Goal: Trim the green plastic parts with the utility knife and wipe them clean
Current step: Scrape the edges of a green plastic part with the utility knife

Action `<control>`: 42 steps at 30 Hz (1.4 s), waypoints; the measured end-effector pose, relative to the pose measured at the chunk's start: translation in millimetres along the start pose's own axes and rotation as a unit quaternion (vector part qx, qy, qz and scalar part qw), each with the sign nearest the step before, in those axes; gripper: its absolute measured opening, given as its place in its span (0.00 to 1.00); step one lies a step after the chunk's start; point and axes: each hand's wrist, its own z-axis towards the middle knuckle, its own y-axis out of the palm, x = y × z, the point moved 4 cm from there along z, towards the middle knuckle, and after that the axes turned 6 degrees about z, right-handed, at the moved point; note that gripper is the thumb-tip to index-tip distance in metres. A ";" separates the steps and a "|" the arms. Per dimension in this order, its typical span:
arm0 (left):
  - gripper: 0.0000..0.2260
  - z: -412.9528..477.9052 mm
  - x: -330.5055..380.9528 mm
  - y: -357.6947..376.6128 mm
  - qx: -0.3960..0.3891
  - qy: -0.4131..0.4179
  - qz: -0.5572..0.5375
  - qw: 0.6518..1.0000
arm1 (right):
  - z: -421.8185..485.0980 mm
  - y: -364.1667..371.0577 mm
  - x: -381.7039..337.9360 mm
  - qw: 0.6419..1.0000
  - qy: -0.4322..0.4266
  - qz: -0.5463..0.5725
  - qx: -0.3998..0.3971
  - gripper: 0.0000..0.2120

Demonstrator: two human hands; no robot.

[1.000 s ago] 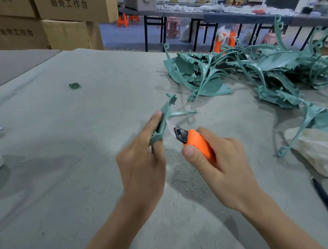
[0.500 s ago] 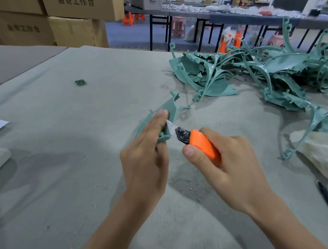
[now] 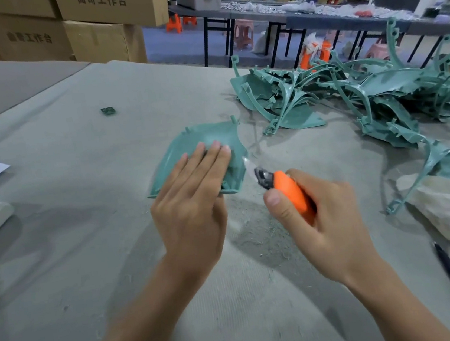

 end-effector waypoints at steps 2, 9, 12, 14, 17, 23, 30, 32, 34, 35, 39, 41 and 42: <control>0.19 1.4 -4.7 -1.4 -0.007 0.004 0.032 0.999 | -1.9 3.0 -3.6 0.999 -0.007 -0.033 -0.018 0.26; 0.22 2.2 -5.7 -1.0 -0.019 0.001 0.058 0.998 | -1.5 6.5 -7.0 0.996 -0.018 -0.081 -0.033 0.22; 0.23 2.1 -5.5 -0.8 -0.024 -0.014 0.029 0.999 | -1.3 7.9 -5.2 0.997 -0.017 -0.069 -0.034 0.23; 0.21 1.4 -5.2 0.0 -0.021 -0.020 0.022 0.999 | -1.3 9.7 -3.6 0.998 -0.013 -0.055 -0.035 0.23; 0.16 0.9 -4.5 2.2 -0.009 -0.033 0.013 0.999 | -1.0 10.8 -1.6 0.998 -0.009 -0.055 -0.027 0.24; 0.18 -2.0 2.8 4.3 0.015 -0.029 -0.007 0.999 | 4.2 3.0 9.0 0.999 0.013 -0.050 0.017 0.25; 0.11 1.6 6.1 6.5 -0.021 -0.207 -0.024 0.978 | 5.7 -6.0 15.6 0.995 0.049 -0.022 0.083 0.22; 0.05 3.1 4.4 7.1 -0.038 -0.256 -0.030 0.966 | 2.6 1.4 9.3 0.997 0.036 -0.025 0.056 0.21; 0.03 3.9 3.6 7.5 -0.051 -0.269 -0.033 0.961 | 0.6 8.0 2.3 0.998 0.031 -0.040 0.030 0.21; 0.04 3.5 3.0 7.6 -0.062 -0.274 -0.034 0.959 | 0.3 10.0 -1.0 0.998 0.029 -0.044 0.020 0.22; 0.07 -0.8 0.0 10.7 -0.092 -0.310 -0.058 0.944 | -0.4 9.9 -8.9 0.999 0.021 -0.038 -0.010 0.24; 0.09 -3.1 -1.8 11.2 -0.098 -0.310 -0.075 0.943 | -0.3 10.8 -11.2 0.999 0.021 -0.028 -0.026 0.25; 0.11 -3.6 -1.7 10.5 -0.100 -0.301 -0.078 0.945 | -0.2 11.6 -12.0 0.999 0.023 -0.025 -0.032 0.25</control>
